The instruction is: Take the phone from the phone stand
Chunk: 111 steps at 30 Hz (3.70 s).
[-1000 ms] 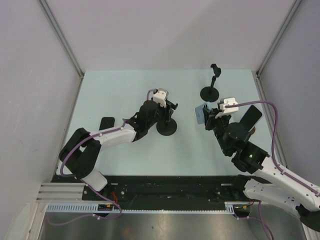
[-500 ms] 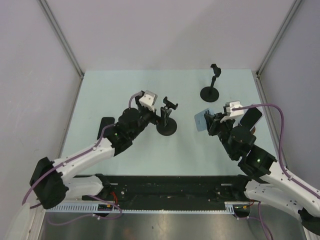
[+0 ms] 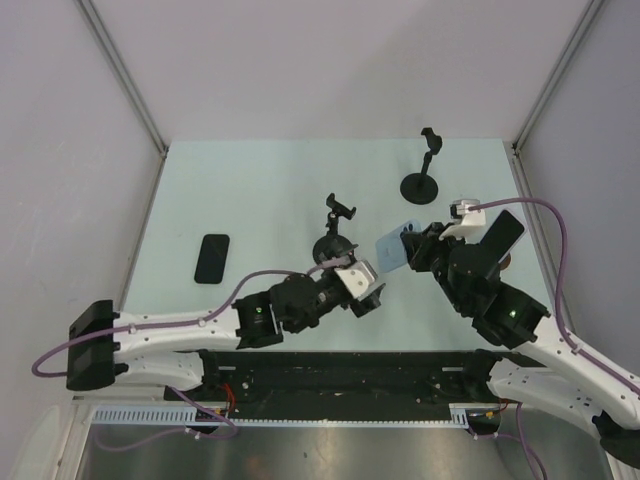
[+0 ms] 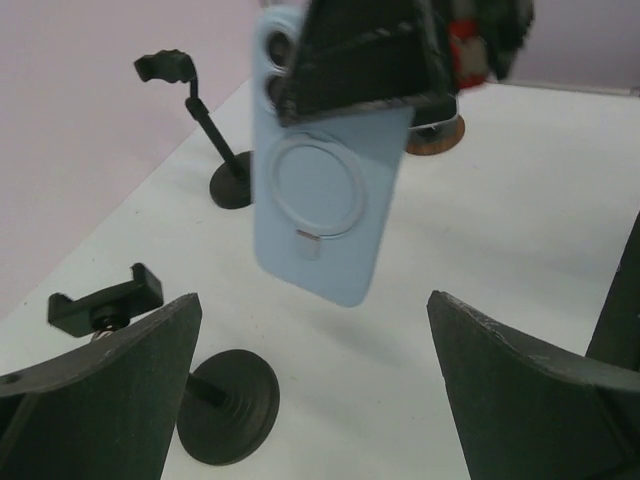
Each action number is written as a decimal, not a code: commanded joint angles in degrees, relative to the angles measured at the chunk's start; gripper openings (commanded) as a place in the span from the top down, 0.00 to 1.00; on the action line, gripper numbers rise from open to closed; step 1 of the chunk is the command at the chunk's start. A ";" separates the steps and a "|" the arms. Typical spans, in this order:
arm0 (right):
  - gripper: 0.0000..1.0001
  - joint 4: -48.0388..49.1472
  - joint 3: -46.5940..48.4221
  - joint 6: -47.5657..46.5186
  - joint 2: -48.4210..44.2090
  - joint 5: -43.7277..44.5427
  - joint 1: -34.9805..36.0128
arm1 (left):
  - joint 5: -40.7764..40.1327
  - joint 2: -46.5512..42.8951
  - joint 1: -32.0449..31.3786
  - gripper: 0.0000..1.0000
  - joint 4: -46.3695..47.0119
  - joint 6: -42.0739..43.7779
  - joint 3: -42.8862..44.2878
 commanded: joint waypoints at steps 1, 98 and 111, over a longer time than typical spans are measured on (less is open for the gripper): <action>1.00 4.04 4.63 8.29 -1.64 -1.79 -0.38 | -7.49 5.11 -4.60 0.00 6.58 12.01 2.51; 0.00 -5.37 1.20 -22.82 -9.46 -2.41 -0.91 | 51.65 16.46 71.14 0.98 -39.37 -30.79 6.73; 0.00 -5.63 0.94 -23.08 -9.02 -2.76 -1.35 | 52.09 24.55 76.33 0.88 -39.72 -28.24 6.38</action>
